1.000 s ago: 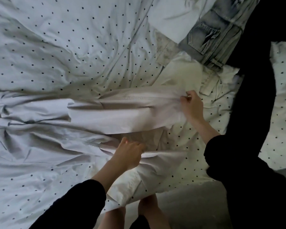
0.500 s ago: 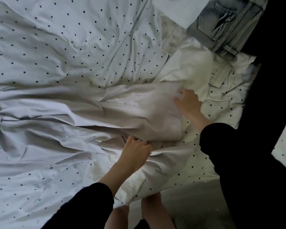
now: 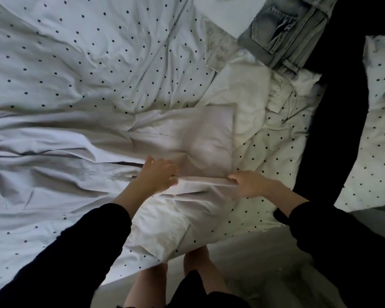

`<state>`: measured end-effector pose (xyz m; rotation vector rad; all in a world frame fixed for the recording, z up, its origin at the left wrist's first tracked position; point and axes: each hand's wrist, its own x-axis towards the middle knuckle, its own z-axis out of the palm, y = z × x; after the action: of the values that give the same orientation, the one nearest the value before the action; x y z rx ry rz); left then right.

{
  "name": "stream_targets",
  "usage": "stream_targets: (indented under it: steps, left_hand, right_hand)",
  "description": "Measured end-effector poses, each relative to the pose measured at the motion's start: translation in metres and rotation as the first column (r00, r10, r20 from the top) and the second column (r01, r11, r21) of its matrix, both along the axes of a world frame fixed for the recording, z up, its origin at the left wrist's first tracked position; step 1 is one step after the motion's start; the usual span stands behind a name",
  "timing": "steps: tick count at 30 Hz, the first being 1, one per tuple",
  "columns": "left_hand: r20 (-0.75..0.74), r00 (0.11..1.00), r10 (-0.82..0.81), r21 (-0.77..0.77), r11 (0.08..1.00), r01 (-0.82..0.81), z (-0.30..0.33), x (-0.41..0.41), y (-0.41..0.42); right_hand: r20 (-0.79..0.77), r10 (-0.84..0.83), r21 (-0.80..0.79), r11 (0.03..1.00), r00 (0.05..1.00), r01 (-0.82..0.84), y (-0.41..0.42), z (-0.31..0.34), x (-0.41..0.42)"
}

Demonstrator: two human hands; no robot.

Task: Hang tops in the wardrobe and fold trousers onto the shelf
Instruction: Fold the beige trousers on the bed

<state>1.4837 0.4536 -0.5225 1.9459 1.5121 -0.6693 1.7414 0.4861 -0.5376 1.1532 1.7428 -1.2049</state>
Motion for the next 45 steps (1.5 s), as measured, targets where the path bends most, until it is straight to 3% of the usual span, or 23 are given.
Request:
stream_targets:
  steps: [2,4,6,8,10,13,16,18,22,24,26,28,31,34,36,40,45]
  left_hand:
    - [-0.054,0.998,-0.045,-0.071,0.997,0.041,-0.002,-0.012,-0.01]
    - [-0.11,0.992,-0.055,-0.069,0.996,0.048,-0.003,-0.024,-0.019]
    - [-0.179,0.983,-0.046,-0.016,0.999,0.044,-0.003,-0.035,-0.025]
    - [-0.217,0.976,0.001,0.046,0.999,0.01,0.003,-0.045,-0.027]
    - [-0.227,0.973,0.049,0.091,0.995,-0.029,0.011,-0.051,-0.026]
    - [-0.149,0.98,0.129,0.193,0.976,-0.099,0.037,-0.054,-0.017]
    - [0.043,0.962,0.271,0.381,0.885,-0.266,0.072,-0.059,0.007]
    - [0.08,0.949,0.306,0.443,0.841,-0.309,0.091,-0.065,0.031]
    - [0.048,0.94,0.338,0.506,0.803,-0.314,0.094,-0.077,0.07]
    - [0.055,0.911,0.408,0.477,0.791,-0.383,0.081,-0.081,0.076]
    - [0.038,0.898,0.438,0.462,0.789,-0.404,0.065,-0.084,0.069]
    - [0.019,0.898,0.439,0.473,0.788,-0.395,0.048,-0.091,0.05]
    - [0.026,0.891,0.453,0.496,0.768,-0.405,0.03,-0.111,0.015]
    - [-0.02,0.894,0.447,0.538,0.758,-0.367,0.022,-0.139,-0.01]
    - [-0.052,0.882,0.469,0.541,0.755,-0.37,0.027,-0.159,-0.017]
    - [-0.145,0.869,0.473,0.506,0.79,-0.346,0.041,-0.211,-0.033]
    - [-0.174,0.884,0.434,0.554,0.786,-0.277,0.049,-0.275,-0.054]
  right_hand:
    - [0.112,0.094,0.214,0.97,0.989,-0.116,-0.004,-0.012,0.004]
    - [0.052,0.02,0.324,0.945,0.998,-0.036,-0.004,-0.019,0.008]
    - [-0.094,-0.208,0.331,0.916,0.974,0.228,0.0,-0.019,0.012]
    - [-0.226,-0.512,0.221,0.802,0.829,0.556,0.006,-0.006,0.018]
    - [-0.291,-0.656,0.177,0.678,0.696,0.713,0.015,0.011,0.024]
    - [-0.344,-0.723,0.21,0.562,0.599,0.8,0.028,0.031,0.027]
    - [-0.395,-0.786,0.242,0.41,0.475,0.879,0.046,0.043,0.02]
    - [-0.444,-0.795,0.253,0.331,0.413,0.909,0.065,0.05,0.009]
    - [-0.505,-0.723,0.396,0.292,0.472,0.871,0.107,0.052,-0.021]
    - [-0.527,-0.72,0.401,0.257,0.451,0.879,0.123,0.044,-0.035]
    - [-0.488,-0.747,0.368,0.294,0.452,0.882,0.124,0.033,-0.044]
    - [-0.393,-0.681,0.459,0.437,0.618,0.773,0.11,0.017,-0.051]
    - [-0.32,-0.435,0.576,0.615,0.841,0.538,0.069,-0.004,-0.065]
    - [-0.223,-0.138,0.594,0.766,0.965,0.247,0.031,-0.02,-0.087]
    - [-0.225,-0.038,0.605,0.778,0.974,0.17,0.017,-0.023,-0.107]
    - [-0.406,0.081,0.681,0.691,0.91,0.242,0.006,-0.011,-0.167]
    - [-0.487,0.22,0.71,0.663,0.845,0.237,0.015,0.029,-0.266]
